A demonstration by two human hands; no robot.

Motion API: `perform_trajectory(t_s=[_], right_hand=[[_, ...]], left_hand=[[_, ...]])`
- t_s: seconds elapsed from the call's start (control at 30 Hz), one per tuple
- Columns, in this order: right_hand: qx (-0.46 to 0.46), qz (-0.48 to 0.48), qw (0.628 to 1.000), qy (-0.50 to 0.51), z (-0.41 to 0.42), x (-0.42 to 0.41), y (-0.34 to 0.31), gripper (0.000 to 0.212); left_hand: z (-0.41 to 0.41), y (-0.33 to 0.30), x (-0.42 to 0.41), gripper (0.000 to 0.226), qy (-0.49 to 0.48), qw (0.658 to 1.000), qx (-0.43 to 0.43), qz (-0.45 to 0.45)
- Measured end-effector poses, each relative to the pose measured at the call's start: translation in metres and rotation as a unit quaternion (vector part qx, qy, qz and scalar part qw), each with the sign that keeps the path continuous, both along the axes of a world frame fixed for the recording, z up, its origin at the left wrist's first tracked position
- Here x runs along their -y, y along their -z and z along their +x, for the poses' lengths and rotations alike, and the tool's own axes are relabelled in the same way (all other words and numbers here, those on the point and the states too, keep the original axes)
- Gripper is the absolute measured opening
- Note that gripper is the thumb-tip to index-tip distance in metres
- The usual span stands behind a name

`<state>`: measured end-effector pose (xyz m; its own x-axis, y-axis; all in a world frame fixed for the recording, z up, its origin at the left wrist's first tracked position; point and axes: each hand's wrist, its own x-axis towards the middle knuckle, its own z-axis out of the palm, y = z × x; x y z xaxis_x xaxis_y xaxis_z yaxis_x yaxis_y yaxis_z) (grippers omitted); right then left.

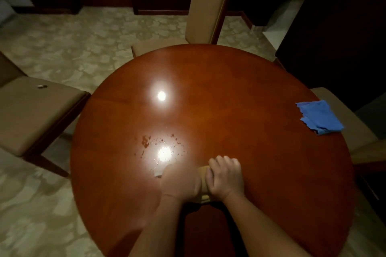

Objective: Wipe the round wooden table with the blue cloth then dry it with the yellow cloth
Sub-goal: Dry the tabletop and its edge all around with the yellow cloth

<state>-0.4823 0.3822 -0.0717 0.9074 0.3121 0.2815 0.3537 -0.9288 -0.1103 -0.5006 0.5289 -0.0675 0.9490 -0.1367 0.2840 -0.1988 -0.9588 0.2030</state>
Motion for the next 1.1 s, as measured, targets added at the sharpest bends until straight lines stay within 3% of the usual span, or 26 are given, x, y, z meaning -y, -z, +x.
perform_trajectory(t_s=[0.47,0.6,0.83,1.1], right_hand=[[0.032,0.027,0.996,0.08,0.161,-0.027,0.005,0.033],[0.03,0.023,0.992,0.12,0.183,-0.044,0.007,0.034],[0.016,0.033,0.998,0.051,0.186,-0.086,0.003,0.035],[0.027,0.039,0.997,-0.056,0.137,-0.132,0.0,0.032]], left_hand=[[0.183,0.003,-0.026,0.029,0.06,0.997,0.046,-0.018],[0.216,-0.002,-0.04,0.032,0.069,0.996,0.052,0.013],[0.197,-0.006,-0.08,0.033,-0.006,1.0,0.0,0.021],[0.115,-0.005,-0.122,0.029,-0.097,0.994,0.05,0.033]])
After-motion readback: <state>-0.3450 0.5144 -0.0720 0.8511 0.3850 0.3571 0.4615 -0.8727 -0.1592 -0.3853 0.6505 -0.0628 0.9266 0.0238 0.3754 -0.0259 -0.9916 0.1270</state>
